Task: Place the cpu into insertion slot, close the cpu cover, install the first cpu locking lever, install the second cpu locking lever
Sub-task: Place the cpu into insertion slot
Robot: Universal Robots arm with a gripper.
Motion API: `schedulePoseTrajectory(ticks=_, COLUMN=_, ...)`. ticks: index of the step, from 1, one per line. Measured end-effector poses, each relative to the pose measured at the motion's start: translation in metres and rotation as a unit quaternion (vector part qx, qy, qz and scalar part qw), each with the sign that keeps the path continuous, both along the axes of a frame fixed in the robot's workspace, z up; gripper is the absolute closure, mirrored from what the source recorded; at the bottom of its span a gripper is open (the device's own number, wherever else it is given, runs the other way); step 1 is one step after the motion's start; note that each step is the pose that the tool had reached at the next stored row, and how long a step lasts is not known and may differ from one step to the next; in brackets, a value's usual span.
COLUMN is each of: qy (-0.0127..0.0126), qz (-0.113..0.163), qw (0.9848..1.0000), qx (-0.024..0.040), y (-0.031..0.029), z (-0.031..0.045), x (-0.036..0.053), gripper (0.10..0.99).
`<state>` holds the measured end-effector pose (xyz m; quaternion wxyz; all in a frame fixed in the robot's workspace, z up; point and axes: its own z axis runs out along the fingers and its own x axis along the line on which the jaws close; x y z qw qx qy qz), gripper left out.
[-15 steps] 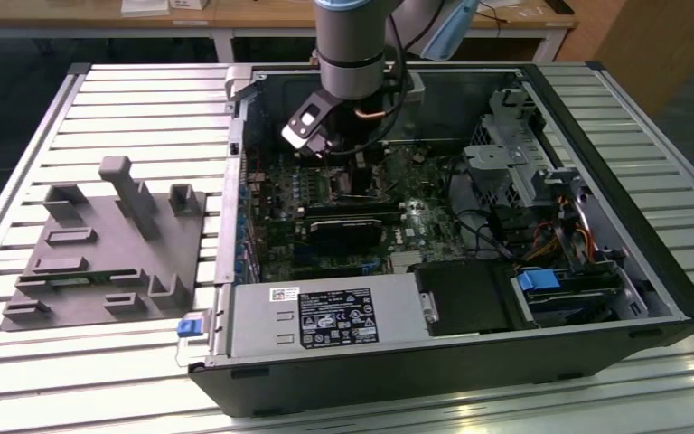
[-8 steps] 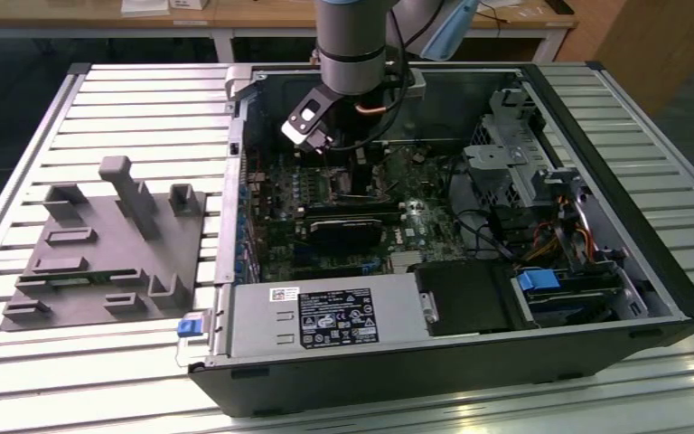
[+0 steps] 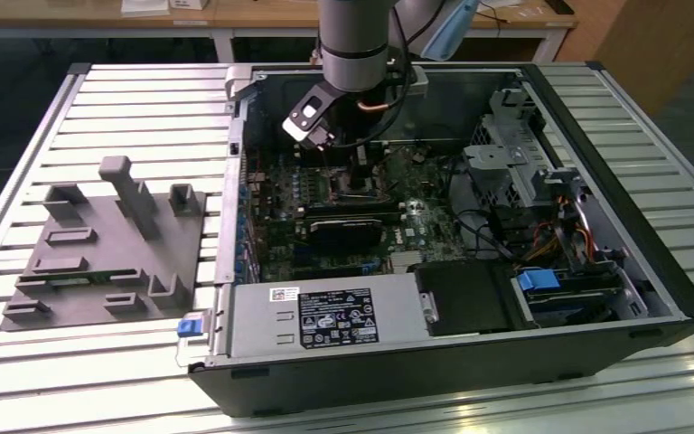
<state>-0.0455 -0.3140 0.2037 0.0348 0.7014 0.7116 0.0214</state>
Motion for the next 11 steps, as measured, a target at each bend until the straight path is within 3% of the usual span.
schedulePoseTrajectory(ticks=1, qy=0.0005, qz=0.0, qw=1.0, qx=0.0, y=0.0, z=0.0003, x=0.0001, gripper=0.725)
schedulePoseTrajectory(ticks=3, qy=0.0012, qz=0.0, qw=1.0, qx=0.0, y=0.0, z=0.001, x=0.0003, gripper=0.843)
schedulePoseTrajectory(ticks=4, qy=0.0014, qz=0.0, qw=1.0, qx=0.0001, y=0.0, z=0.0011, x=0.0003, gripper=0.843)
schedulePoseTrajectory(ticks=7, qy=0.0017, qz=0.0, qw=1.0, qx=-0.0001, y=0.0, z=0.0018, x=0.0003, gripper=0.969)
schedulePoseTrajectory(ticks=11, qy=0.0018, qz=0.0, qw=1.0, qx=0.0, y=0.0, z=0.0033, x=0.0003, gripper=0.969)
